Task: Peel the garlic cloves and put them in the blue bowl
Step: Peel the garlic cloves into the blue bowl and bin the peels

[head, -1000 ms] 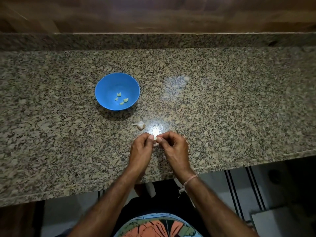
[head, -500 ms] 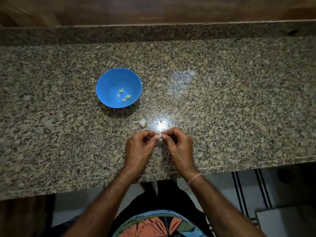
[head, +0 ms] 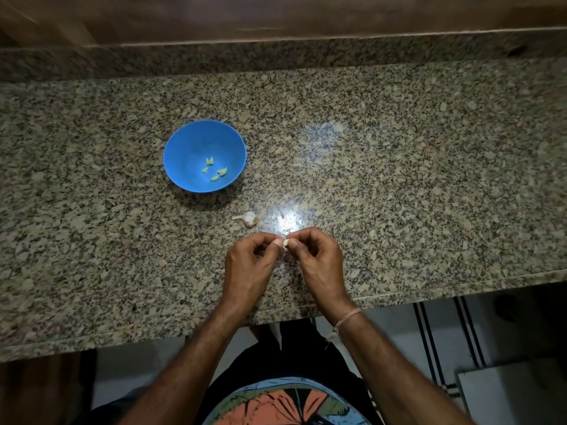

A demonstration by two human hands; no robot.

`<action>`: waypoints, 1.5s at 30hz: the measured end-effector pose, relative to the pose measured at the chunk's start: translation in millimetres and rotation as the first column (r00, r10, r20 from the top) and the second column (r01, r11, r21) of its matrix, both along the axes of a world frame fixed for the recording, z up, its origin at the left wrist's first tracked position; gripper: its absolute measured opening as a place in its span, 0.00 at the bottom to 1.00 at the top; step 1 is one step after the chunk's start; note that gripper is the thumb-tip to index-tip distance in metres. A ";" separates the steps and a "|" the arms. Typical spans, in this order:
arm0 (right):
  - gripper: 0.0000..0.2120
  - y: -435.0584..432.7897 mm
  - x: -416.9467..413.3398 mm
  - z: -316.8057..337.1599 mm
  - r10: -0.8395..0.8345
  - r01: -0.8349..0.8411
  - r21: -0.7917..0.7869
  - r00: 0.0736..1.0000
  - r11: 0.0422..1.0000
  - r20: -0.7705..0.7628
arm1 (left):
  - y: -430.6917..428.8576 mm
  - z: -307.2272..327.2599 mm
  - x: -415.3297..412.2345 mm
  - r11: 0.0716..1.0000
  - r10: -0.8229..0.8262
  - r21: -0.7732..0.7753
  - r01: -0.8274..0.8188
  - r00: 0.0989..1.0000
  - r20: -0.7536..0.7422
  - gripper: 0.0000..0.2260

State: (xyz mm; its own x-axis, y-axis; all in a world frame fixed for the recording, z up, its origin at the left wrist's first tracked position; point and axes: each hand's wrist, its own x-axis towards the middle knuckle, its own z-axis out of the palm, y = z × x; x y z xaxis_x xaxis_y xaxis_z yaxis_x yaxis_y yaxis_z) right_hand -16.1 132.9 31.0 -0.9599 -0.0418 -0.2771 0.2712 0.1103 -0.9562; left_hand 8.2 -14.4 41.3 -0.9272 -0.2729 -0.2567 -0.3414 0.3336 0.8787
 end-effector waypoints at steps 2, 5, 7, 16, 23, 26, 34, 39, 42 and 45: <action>0.03 2.2 2.0 0.1 0.007 -0.007 -0.007 1.000 1.000 -0.009 | -0.8 0.8 0.8 1.000 -0.011 -0.018 0.011 1.000 0.000 0.05; 0.04 2.6 4.4 1.6 -0.007 0.007 -0.043 1.000 0.999 0.000 | -1.6 -0.3 1.7 0.995 -0.014 -0.097 0.015 1.000 0.013 0.06; 0.05 1.4 5.5 3.0 -0.052 0.054 -0.082 0.998 0.995 0.030 | 0.4 0.3 1.7 0.988 -0.019 -0.152 0.022 1.000 0.020 0.06; 0.08 6.1 6.5 -0.5 -0.005 0.015 -0.152 0.998 0.988 0.065 | 1.5 4.9 1.2 0.972 -0.043 -0.228 0.053 0.998 0.050 0.07; 0.11 11.7 4.2 -3.5 0.102 -0.098 -0.087 0.994 0.991 0.036 | -5.4 -1.4 1.1 0.985 -0.054 -0.163 0.064 0.997 0.062 0.06; 0.10 11.1 2.8 -4.2 0.116 -0.114 -0.063 0.993 0.991 0.021 | -7.3 -2.5 0.8 0.986 -0.055 -0.154 0.064 0.996 0.063 0.05; 0.09 11.2 -0.3 -7.5 0.118 -0.115 -0.052 0.992 0.992 0.047 | -5.0 -2.0 -2.7 0.986 -0.060 -0.153 0.073 0.994 0.091 0.06; 0.08 9.6 -0.7 -7.3 0.143 -0.143 0.050 0.990 0.988 -0.006 | -6.8 -1.0 -5.0 0.982 -0.059 -0.173 0.076 0.993 0.103 0.07; 0.08 8.5 -1.9 -8.7 0.137 -0.135 0.078 0.990 0.988 -0.023 | -8.6 -0.1 -7.6 0.979 -0.070 -0.181 0.088 0.992 0.105 0.07; 0.08 7.8 -2.9 -10.9 0.137 -0.135 0.092 0.990 0.987 -0.025 | -9.7 -1.3 -8.4 0.980 -0.077 -0.176 0.094 0.992 0.102 0.07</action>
State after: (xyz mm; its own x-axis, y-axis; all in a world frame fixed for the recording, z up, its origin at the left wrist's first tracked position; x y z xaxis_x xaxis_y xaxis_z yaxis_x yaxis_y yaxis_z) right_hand -18.9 140.7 20.1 -0.9551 -0.1488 -0.2561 0.2184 0.2301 -0.9483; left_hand -0.2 -24.0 39.9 -0.9231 -0.2431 -0.2979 -0.3831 0.5150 0.7669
